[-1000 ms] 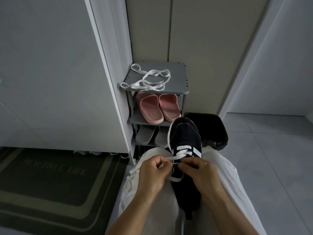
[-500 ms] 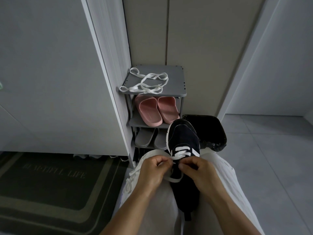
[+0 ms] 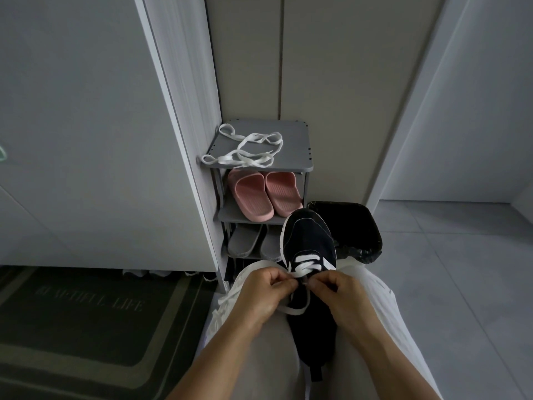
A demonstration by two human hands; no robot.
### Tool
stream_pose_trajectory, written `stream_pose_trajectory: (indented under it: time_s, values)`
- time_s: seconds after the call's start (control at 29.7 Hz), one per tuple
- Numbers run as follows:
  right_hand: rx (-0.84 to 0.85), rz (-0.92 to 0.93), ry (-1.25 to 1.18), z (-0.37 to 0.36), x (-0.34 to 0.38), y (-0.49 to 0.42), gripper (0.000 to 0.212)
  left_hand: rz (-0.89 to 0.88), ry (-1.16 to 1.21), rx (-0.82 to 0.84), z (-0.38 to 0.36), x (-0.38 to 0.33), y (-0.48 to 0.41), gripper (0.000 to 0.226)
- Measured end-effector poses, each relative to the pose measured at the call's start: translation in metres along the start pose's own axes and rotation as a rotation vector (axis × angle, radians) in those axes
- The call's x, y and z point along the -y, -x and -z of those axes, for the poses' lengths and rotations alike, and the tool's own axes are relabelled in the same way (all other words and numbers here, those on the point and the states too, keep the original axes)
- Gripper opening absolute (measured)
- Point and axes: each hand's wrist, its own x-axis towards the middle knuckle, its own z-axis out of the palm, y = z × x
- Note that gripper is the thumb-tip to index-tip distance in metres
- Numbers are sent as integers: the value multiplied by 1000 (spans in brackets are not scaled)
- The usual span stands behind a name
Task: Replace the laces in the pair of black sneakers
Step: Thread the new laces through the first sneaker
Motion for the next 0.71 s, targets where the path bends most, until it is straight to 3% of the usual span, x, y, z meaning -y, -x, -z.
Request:
stream_pose_trajectory:
  time_s: [0.1, 0.2, 0.34, 0.44, 0.5, 0.57, 0.64, 0.71]
  values:
    - [-104, 4, 126, 26, -6, -2, 17, 48, -59, 80, 12, -1, 4, 9]
    - [-276, -161, -45, 70, -22, -11, 13, 46, -153, 126, 27, 1, 6, 11]
    - [-481, -340, 50, 107, -51, -17, 24, 38, -193, 65, 37, 4, 5, 12]
    - [-468, -266, 228, 86, -54, -15, 23, 44, -160, 74, 33, 3, 4, 14]
    - [-474, -30, 299, 64, -44, -12, 20, 55, -169, 101, 29, 3, 3, 15]
    - [-347, 199, 347, 41, -25, -9, 15, 63, -167, 104, 27, 3, 1, 17]
    - [-132, 249, 396, 24, -6, -4, 5, 74, -126, 83, 29, 2, 1, 18]
    - [-42, 242, 499, 18, 4, -2, 10, 89, -78, 77, 31, 1, 3, 18]
